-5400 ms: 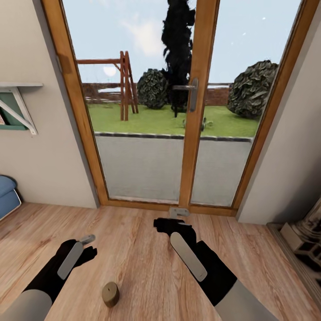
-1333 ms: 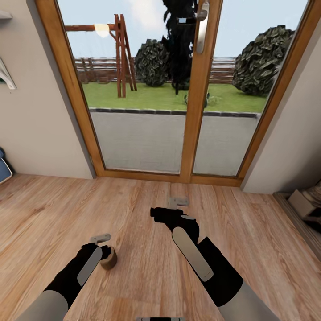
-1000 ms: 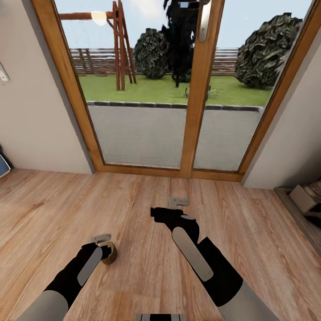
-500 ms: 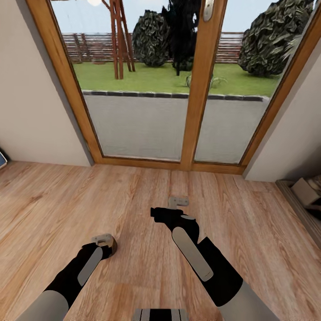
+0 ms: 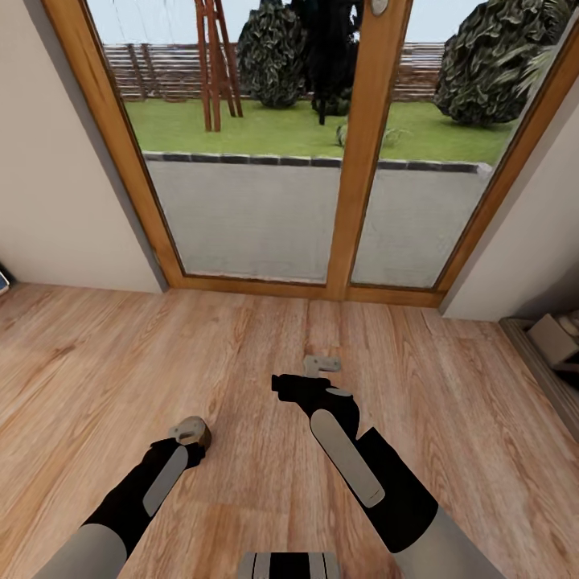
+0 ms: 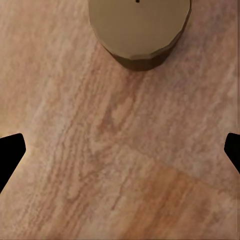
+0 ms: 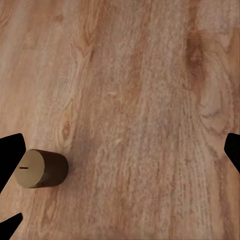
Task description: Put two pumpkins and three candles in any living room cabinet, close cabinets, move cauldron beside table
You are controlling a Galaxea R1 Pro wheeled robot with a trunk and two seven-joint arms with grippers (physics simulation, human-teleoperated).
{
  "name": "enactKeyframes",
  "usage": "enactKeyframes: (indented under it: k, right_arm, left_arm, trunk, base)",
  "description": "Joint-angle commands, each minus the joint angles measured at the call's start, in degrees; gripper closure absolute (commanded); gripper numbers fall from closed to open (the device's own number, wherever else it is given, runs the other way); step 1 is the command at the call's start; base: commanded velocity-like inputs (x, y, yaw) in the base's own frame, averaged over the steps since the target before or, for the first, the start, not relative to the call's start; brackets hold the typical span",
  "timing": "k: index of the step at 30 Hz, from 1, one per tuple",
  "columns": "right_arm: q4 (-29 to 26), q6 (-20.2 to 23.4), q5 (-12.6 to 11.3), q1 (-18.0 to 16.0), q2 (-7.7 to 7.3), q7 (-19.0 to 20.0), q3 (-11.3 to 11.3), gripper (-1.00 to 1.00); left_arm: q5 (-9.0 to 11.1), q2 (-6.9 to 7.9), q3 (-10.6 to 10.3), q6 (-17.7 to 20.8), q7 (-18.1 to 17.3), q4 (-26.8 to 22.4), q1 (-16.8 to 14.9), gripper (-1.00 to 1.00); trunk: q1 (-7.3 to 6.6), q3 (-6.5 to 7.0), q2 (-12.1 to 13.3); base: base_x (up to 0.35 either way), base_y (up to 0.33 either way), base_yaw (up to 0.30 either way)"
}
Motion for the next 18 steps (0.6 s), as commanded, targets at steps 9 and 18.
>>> enactKeyframes:
  k: [9,18]
  right_arm:
    - [-0.1,0.1,-0.5,-0.1,0.00,-0.6,0.1,-1.00]
    - [-0.1,0.1,-0.5,-0.1,0.00,-0.6,0.1,-1.00]
  left_arm:
    - [0.6,-0.03,-0.3,0.1,0.6,0.0,0.0,-1.00]
    - [0.5,0.01,-0.3,0.1,0.6,0.0,0.0,-1.00]
  trunk:
    - [-0.01,-0.05,0.0]
    - [-0.01,-0.05,0.0]
  base:
    - [0.020,0.000,0.000]
    - [0.174,0.000,0.000]
